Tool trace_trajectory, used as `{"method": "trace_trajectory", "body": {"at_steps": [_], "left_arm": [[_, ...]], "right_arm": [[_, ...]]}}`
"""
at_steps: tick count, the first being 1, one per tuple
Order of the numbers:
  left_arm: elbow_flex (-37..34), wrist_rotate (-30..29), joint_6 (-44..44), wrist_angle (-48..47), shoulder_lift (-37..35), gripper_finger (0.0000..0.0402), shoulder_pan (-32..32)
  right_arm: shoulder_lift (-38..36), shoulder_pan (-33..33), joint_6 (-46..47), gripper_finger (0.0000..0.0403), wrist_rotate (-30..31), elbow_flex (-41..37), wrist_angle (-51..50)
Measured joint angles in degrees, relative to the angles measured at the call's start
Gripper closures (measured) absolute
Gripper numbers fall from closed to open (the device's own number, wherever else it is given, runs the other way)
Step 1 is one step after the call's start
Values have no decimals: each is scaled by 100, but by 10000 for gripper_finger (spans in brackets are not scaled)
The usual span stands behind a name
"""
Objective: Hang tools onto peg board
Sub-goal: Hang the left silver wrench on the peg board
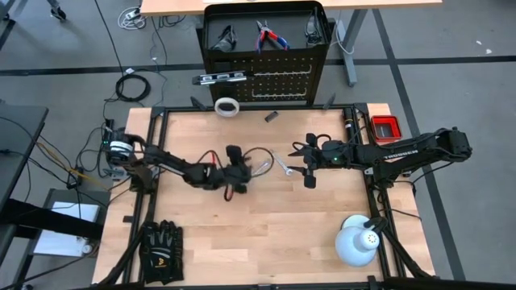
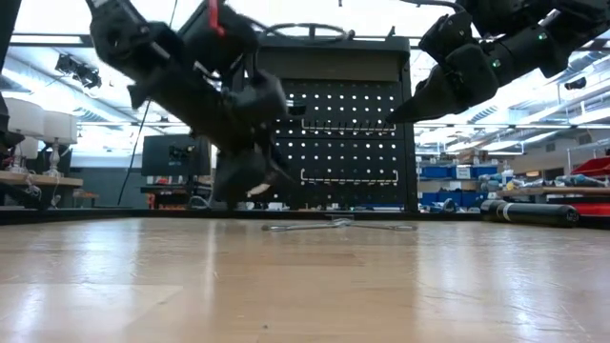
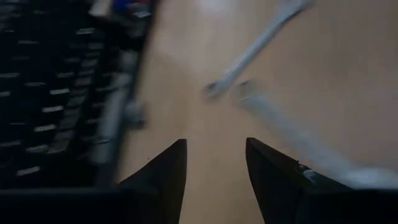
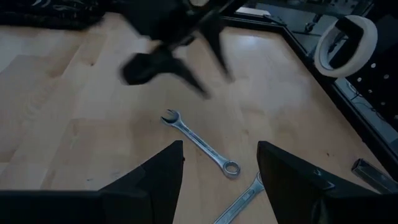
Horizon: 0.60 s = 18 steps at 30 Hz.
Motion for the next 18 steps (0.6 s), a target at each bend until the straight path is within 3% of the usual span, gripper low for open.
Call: {"method": "trace_trajectory", "body": {"at_steps": [5,9,14,18], "left_arm": [[817,1132,-1939,-1831,2,234,-30],[1316,1656,-3302,-3037,50,234,151],[1397,2237,-4153,-3308,114,234,373],[1399,2232,-4370,-3093,169,234,466]], "right_arm": [[0,-1,0,190,2,0,59],[0,-1,4,190,3,0,68],[0,-1,87,190,4,0,93],[0,-1,73,190,4,0,104]]}}
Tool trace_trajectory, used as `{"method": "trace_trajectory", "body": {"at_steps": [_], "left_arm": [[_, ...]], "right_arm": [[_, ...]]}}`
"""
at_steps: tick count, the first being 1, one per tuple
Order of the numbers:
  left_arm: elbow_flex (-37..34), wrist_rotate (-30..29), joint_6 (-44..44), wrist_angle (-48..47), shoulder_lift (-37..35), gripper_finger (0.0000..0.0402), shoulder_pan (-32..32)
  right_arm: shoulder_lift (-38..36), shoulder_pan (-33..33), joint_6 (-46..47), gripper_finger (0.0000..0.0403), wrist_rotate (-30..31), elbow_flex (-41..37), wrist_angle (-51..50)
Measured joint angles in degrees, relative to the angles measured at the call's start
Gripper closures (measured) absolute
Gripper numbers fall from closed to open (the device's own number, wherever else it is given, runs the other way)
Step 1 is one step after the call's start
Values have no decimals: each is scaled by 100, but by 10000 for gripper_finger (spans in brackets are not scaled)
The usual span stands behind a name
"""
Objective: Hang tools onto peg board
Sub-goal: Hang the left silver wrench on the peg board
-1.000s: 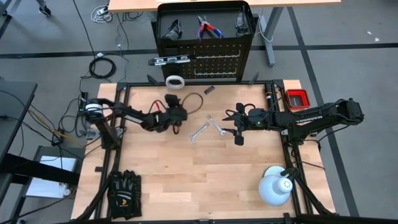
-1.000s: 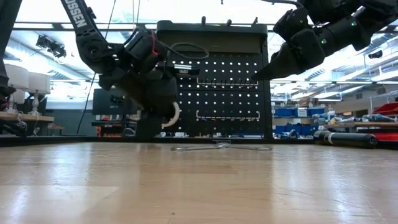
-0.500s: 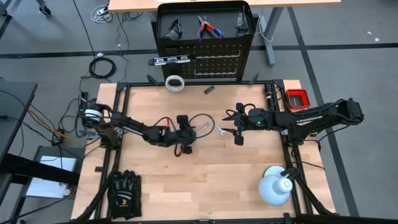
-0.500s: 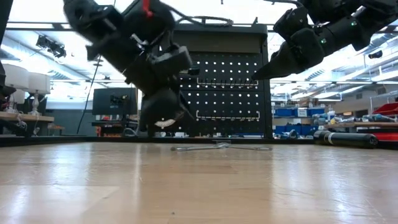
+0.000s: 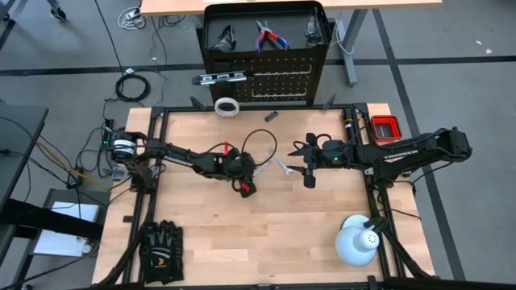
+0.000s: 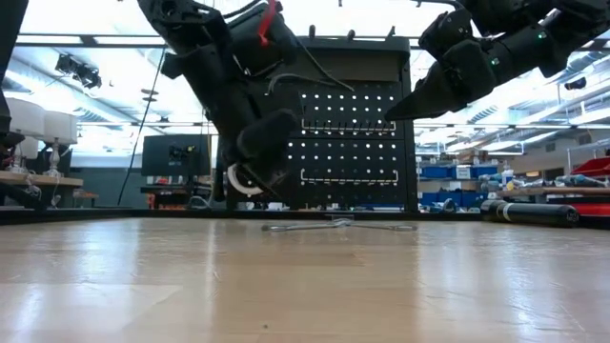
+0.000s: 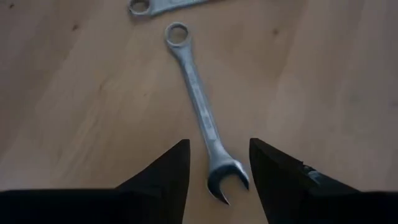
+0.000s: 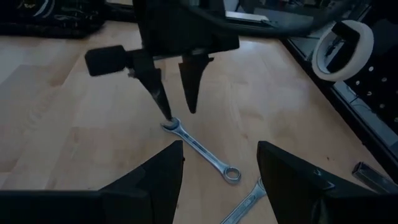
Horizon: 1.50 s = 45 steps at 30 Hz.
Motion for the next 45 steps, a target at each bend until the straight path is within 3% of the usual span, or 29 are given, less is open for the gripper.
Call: {"method": "trace_trajectory", "body": {"at_steps": [7,14,26,45], "left_arm": [[2,-388,376,1161,-3,234,117],[39,-231,533,1775,218,234,407],[589,-174,533,1549,908,234,445],[656,-1,551,1544,1009,234,631]], "right_arm": [[-2,0,-16,190,0,0,5],[-2,0,6,190,0,0,2],[-4,0,10,190,0,-2,-25],[0,1,10,190,-2,-7,-80]]}}
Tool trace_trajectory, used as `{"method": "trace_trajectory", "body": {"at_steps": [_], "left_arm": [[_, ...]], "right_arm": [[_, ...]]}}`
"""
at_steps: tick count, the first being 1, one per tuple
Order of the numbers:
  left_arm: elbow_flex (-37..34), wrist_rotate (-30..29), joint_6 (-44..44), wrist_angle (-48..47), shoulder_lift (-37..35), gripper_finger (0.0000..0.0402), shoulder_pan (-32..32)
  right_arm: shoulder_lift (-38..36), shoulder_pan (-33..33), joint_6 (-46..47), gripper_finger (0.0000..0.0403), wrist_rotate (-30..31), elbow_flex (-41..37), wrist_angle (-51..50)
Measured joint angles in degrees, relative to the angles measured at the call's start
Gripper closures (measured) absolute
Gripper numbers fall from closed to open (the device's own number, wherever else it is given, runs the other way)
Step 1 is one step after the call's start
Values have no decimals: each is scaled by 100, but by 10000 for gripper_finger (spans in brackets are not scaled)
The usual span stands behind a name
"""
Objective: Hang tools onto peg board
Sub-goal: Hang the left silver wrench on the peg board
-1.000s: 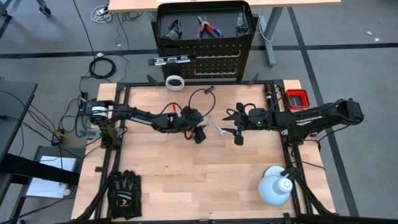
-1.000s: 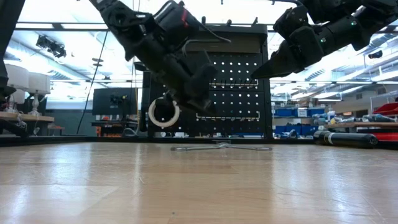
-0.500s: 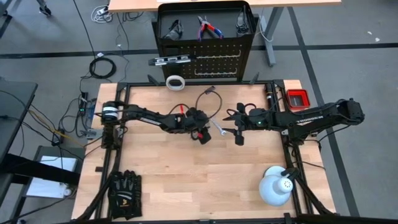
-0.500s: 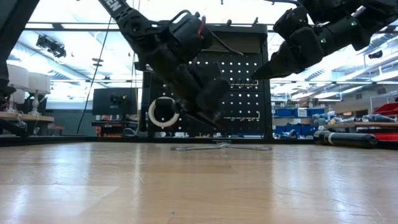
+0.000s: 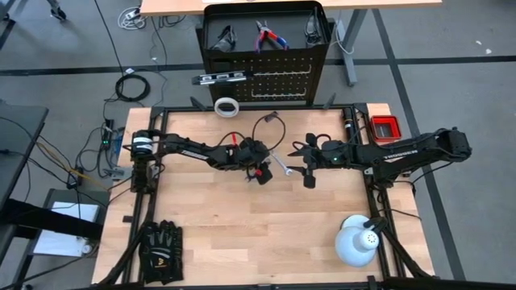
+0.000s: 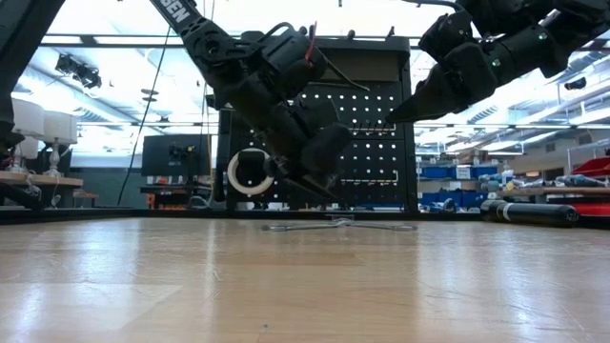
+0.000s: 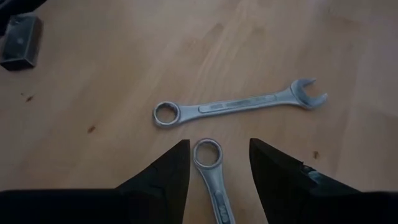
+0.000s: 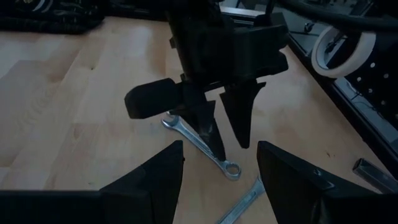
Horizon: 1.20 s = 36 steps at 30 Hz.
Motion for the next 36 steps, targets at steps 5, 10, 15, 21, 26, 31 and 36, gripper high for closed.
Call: {"method": "trace_trajectory", "body": {"at_steps": [5,10,15,21,26,31,36], "left_arm": [[0,168,-13,1,0,234,0],[0,301,-54,-13,26,234,0],[27,276,-57,-48,117,234,23],[341,295,-11,-274,397,234,105],[473,317,125,-410,507,234,155],[487,370,127,-586,501,234,247],[485,471,117,-559,593,234,283]], "right_arm": [[0,0,0,190,0,0,-4],[0,-1,0,190,0,0,37],[0,1,0,190,0,0,70],[0,-1,0,190,0,2,77],[0,-1,0,190,0,2,24],[0,0,-3,190,0,2,2],[0,0,-2,190,0,2,22]]}}
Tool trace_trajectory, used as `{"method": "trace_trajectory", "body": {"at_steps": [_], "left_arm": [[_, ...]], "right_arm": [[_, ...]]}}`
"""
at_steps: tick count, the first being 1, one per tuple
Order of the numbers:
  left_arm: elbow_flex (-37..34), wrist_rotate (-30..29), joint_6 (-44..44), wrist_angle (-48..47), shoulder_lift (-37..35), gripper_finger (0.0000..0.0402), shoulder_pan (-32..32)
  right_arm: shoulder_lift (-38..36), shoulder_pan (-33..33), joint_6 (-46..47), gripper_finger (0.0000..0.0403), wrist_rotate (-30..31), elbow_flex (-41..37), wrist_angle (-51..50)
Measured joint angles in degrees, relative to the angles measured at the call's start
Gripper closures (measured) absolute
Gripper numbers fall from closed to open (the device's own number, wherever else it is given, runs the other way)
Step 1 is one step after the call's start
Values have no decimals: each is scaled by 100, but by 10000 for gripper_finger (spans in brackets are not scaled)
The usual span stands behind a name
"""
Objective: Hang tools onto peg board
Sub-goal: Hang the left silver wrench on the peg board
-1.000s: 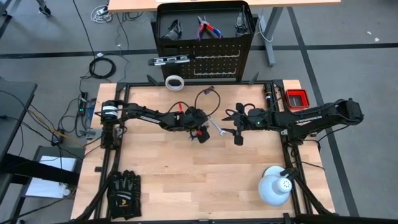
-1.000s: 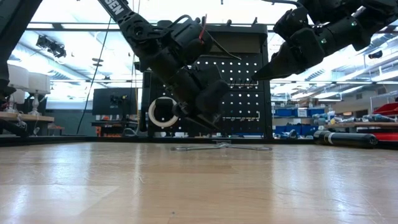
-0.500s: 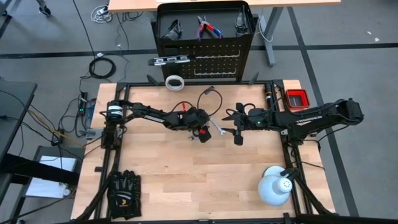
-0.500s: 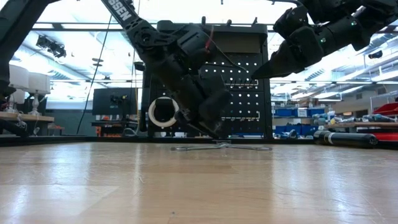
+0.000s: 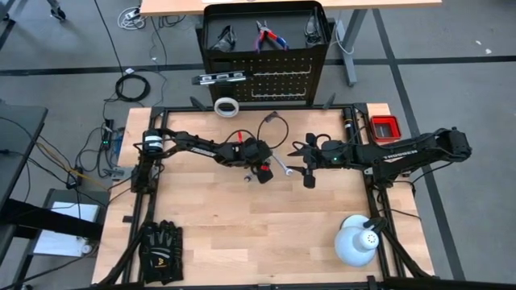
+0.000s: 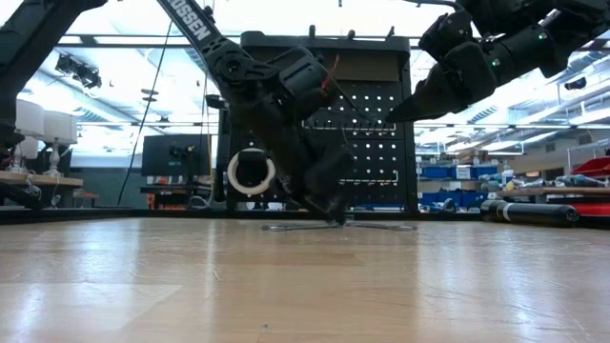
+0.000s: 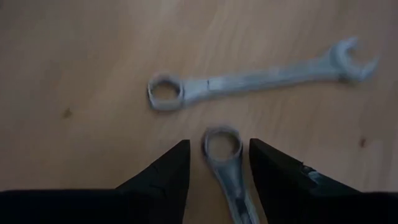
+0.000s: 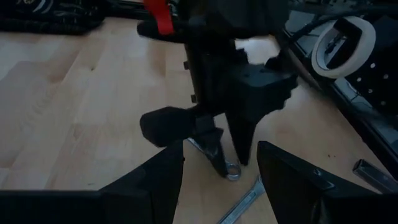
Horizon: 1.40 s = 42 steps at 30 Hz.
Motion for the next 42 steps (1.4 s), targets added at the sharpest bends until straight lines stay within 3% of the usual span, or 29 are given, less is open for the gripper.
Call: {"method": "trace_trajectory", "body": {"at_steps": [13,25,42], "left_arm": [[15,22,163,185,150,246,4],[25,76,493,93,144,398,8],[382,200,733,-209,6,400,-1]], "right_arm": [[0,1,-21,190,-2,0,-17],[0,0,-38,190,-2,0,-23],[0,0,-38,190,0,0,-30]]}}
